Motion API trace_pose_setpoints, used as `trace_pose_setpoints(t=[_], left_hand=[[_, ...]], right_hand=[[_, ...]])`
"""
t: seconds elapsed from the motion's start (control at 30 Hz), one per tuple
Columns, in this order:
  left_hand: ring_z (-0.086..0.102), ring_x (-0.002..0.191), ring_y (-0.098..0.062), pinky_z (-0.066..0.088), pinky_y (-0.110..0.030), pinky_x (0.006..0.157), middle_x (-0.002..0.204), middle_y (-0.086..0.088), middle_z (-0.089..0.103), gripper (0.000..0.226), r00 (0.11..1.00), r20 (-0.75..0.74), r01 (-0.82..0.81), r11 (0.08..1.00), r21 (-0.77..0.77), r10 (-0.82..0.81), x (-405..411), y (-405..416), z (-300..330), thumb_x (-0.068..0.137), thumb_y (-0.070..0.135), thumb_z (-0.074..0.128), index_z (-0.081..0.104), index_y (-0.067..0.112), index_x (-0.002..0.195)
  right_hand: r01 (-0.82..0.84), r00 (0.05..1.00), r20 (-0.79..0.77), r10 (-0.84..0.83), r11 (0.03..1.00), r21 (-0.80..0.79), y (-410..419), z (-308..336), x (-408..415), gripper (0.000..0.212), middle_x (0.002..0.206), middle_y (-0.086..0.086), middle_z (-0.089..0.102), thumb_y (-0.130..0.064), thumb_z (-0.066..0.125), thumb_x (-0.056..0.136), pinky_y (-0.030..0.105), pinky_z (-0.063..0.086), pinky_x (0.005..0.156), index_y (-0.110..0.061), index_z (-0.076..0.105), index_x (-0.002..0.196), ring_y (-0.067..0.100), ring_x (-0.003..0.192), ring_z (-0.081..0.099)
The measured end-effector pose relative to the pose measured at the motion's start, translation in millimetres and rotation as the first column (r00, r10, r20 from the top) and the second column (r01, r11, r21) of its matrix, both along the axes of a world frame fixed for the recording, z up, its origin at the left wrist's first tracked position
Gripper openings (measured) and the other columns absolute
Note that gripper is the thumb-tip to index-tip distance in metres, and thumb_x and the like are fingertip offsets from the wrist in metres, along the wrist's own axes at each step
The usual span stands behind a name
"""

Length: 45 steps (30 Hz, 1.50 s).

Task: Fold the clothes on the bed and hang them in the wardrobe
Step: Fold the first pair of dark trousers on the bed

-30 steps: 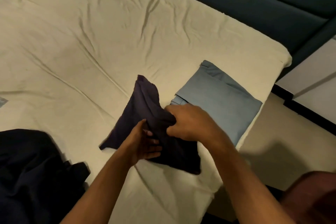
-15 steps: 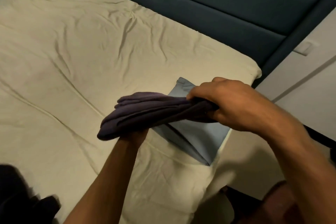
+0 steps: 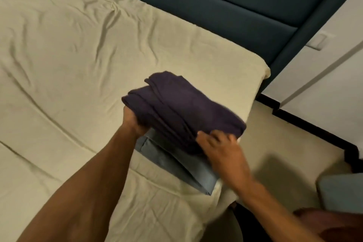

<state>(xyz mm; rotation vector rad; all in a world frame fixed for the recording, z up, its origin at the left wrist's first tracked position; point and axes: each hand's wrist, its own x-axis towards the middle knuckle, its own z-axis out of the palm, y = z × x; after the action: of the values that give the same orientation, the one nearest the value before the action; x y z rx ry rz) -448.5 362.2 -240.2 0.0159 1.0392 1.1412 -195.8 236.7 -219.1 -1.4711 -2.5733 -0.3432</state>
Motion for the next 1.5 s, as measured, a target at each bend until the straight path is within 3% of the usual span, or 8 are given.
trace_pose_setpoints(t=[0.13,0.33,0.57,0.67,0.8,1.17,1.37,1.5], left_hand=[[0.063,0.114,-0.032,0.047,-0.044,0.097,0.12,-0.015,0.071,0.074,0.997,0.021,0.082,0.99,-0.114,-0.081,-25,-35,-53,0.092,0.071,0.041,0.064,0.009,0.125],[0.067,0.106,-0.029,0.056,-0.039,0.082,0.113,-0.01,0.073,0.03,0.874,-0.399,0.206,0.955,-0.213,-0.278,-29,-15,-56,0.089,0.033,0.07,0.071,0.013,0.111],[0.056,0.092,-0.024,0.044,-0.034,0.074,0.092,-0.007,0.064,0.005,0.708,-0.602,0.291,0.929,-0.227,-0.369,-36,-26,-71,0.092,0.016,0.065,0.062,0.016,0.088],[0.061,0.093,-0.026,0.052,-0.037,0.078,0.101,-0.007,0.067,0.012,0.481,-0.806,0.269,0.933,-0.238,-0.345,-33,-21,-70,0.088,0.027,0.067,0.062,0.018,0.095],[0.06,0.107,-0.028,0.047,-0.045,0.095,0.115,-0.004,0.067,0.036,0.006,-0.98,0.313,0.931,-0.185,-0.197,-19,-18,-57,0.092,0.041,0.059,0.055,0.018,0.12],[0.044,0.128,-0.036,0.033,-0.053,0.105,0.135,-0.015,0.048,0.076,-0.416,-0.863,0.528,0.697,-0.486,-0.287,25,8,-54,0.085,0.058,0.068,0.038,0.018,0.143],[0.061,0.107,-0.03,0.049,-0.04,0.093,0.115,-0.007,0.065,0.033,-0.145,-0.951,0.622,0.723,-0.302,-0.272,22,11,-49,0.091,0.021,0.066,0.056,0.016,0.122],[0.067,0.081,-0.018,0.059,-0.034,0.071,0.089,0.005,0.067,0.009,0.382,-0.916,0.344,0.939,0.015,-0.125,17,-1,-40,0.085,0.018,0.067,0.067,0.02,0.094]], right_hand=[[0.095,0.986,0.158,-0.047,0.945,-0.314,-39,-96,-9,0.076,0.129,0.002,0.066,-0.027,0.094,0.053,0.038,0.051,0.063,-0.019,0.06,0.121,0.029,0.095,0.055],[0.073,0.995,0.085,-0.055,0.971,-0.228,-40,-93,-6,0.059,0.131,0.003,0.065,-0.029,0.089,0.064,0.039,0.05,0.067,-0.019,0.066,0.117,0.029,0.096,0.061],[0.049,0.993,0.118,-0.031,0.987,-0.151,-36,-83,5,0.045,0.129,0.005,0.065,-0.027,0.079,0.071,0.04,0.044,0.07,-0.019,0.067,0.114,0.031,0.101,0.057],[0.113,0.985,0.153,-0.076,0.963,-0.244,-46,-92,-2,0.063,0.13,0.009,0.064,-0.025,0.092,0.056,0.041,0.048,0.067,-0.017,0.068,0.114,0.032,0.096,0.059],[0.203,0.979,0.077,-0.188,0.925,-0.321,-50,-92,-8,0.064,0.136,0.005,0.06,-0.03,0.089,0.061,0.044,0.049,0.077,-0.019,0.065,0.119,0.031,0.106,0.058],[0.406,0.814,-0.24,-0.529,0.814,-0.415,-55,-97,-18,0.059,0.148,0.0,0.048,-0.055,0.044,0.09,0.049,0.043,0.099,-0.02,0.051,0.136,0.024,0.131,0.041],[0.507,0.719,-0.274,-0.638,0.752,-0.42,-48,-98,-27,0.061,0.15,0.003,0.045,-0.055,0.039,0.092,0.052,0.042,0.1,-0.017,0.05,0.138,0.028,0.133,0.043],[0.582,0.631,-0.293,-0.718,0.688,-0.434,-43,-93,-27,0.064,0.153,0.004,0.042,-0.057,0.031,0.094,0.054,0.037,0.104,-0.017,0.047,0.141,0.03,0.136,0.04]])
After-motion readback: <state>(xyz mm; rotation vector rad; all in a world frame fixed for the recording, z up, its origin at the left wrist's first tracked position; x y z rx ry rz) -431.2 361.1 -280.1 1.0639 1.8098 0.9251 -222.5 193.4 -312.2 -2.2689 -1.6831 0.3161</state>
